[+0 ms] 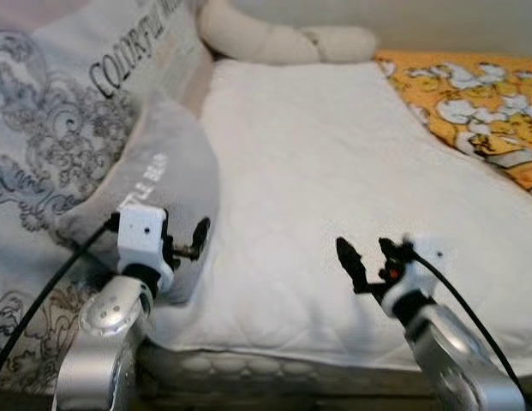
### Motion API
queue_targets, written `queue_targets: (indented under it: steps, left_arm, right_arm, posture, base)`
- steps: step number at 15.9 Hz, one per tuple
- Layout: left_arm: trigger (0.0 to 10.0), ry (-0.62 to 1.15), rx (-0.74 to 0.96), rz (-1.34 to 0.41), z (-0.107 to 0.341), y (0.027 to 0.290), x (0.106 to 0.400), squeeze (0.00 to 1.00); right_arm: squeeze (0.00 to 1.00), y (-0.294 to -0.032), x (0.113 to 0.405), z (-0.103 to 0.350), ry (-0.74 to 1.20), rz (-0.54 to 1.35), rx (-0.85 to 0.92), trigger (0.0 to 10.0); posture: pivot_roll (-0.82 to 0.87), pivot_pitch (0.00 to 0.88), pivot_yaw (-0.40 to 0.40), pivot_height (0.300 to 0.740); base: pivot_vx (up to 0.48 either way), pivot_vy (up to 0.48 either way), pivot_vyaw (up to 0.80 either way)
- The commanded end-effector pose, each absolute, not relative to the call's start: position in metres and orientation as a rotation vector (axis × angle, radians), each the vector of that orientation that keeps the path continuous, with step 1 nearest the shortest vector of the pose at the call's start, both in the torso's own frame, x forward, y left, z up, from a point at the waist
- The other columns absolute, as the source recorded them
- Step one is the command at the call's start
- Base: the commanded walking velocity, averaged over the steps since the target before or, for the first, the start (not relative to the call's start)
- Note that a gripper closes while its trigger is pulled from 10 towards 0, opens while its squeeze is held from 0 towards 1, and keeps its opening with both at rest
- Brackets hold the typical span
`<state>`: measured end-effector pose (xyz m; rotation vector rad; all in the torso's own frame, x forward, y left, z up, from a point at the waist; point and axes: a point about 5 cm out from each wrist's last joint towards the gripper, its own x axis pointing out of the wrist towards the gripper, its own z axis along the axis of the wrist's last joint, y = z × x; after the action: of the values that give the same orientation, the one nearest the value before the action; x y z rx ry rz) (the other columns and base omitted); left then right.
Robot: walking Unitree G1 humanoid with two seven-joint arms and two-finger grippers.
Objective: Clean up the room
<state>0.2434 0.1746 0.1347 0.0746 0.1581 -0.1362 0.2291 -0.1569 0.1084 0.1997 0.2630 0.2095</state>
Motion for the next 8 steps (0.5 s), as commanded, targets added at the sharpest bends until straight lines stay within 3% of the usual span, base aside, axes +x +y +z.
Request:
queue_targets:
  steps: [1,8]
  left_arm:
    - [10.0,0.164,0.094,-0.077,0.136,0.181,0.243,1.00]
    - [10.0,0.223,0.155,-0.011,0.128,0.191,0.238,1.00]
  right_arm:
    - [0.00,-0.161,0.232,0.105,0.294,0.169,0.166,10.0]
    - [0.00,-0.167,0.249,0.103,0.317,0.122,0.025,10.0]
  posture:
    - [-0.09,0.000,-0.021,0.740]
    - [-0.07,0.000,-0.046,0.740]
  base:
    - [0.000,-0.409,0.00]
    - [0.000,-0.408,0.00]
